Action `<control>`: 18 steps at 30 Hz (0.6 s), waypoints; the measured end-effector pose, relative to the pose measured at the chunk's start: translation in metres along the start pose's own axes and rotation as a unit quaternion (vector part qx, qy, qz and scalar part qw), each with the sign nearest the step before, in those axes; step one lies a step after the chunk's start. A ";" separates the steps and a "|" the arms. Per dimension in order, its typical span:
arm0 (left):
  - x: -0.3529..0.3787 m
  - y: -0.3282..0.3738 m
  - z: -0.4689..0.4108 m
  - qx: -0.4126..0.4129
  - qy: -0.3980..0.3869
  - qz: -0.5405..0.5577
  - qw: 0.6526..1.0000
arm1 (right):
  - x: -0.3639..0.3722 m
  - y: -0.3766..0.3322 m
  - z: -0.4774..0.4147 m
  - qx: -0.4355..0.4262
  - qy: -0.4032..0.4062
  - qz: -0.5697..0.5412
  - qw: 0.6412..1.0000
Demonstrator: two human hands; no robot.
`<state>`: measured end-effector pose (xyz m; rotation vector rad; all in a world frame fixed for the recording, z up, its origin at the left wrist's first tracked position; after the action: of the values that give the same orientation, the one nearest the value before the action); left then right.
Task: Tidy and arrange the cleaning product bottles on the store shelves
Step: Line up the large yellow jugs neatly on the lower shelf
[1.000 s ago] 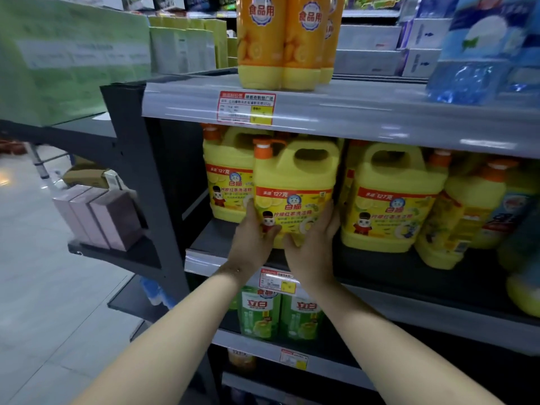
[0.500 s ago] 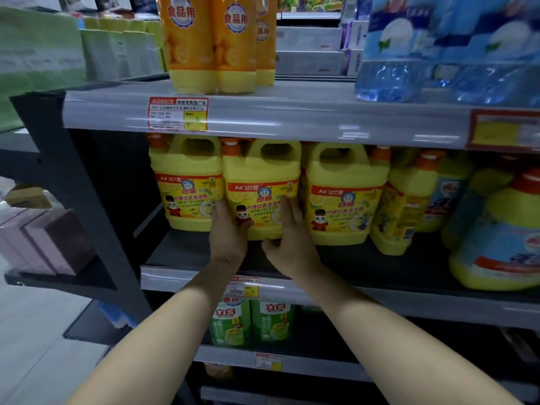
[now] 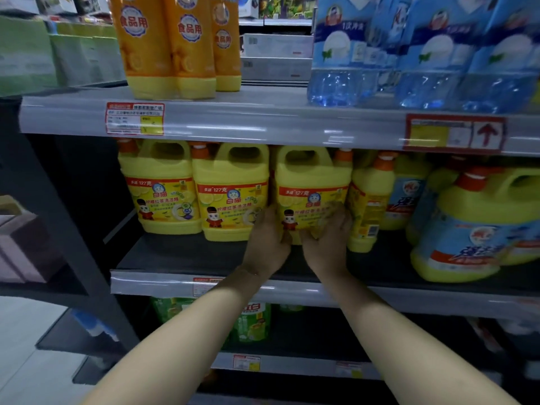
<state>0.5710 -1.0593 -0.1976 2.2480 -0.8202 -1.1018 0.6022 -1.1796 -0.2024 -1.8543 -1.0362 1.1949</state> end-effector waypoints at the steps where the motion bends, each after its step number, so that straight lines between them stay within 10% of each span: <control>1: 0.007 0.006 -0.004 -0.028 -0.008 0.019 0.999 | -0.003 0.002 -0.005 0.010 -0.005 -0.018 1.000; 6: 0.027 0.015 -0.016 -0.199 -0.012 0.111 0.974 | -0.010 0.002 -0.019 0.066 -0.045 -0.102 0.992; 18: -0.001 0.016 0.042 -0.210 0.139 0.043 0.967 | -0.007 0.001 0.025 0.064 -0.048 -0.145 0.986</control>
<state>0.5314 -1.0770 -0.2095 1.9283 -0.5064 -0.8043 0.5776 -1.1833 -0.2091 -1.4997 -1.2060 1.1552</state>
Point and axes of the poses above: each hand's wrist, its own z-axis away from the middle knuckle, its own x-axis out of the palm, y = z × x, the point moved 1 cm from there along -z, towards the middle knuckle, and after that the axes turned 4 degrees about x, right-handed, at the moved point
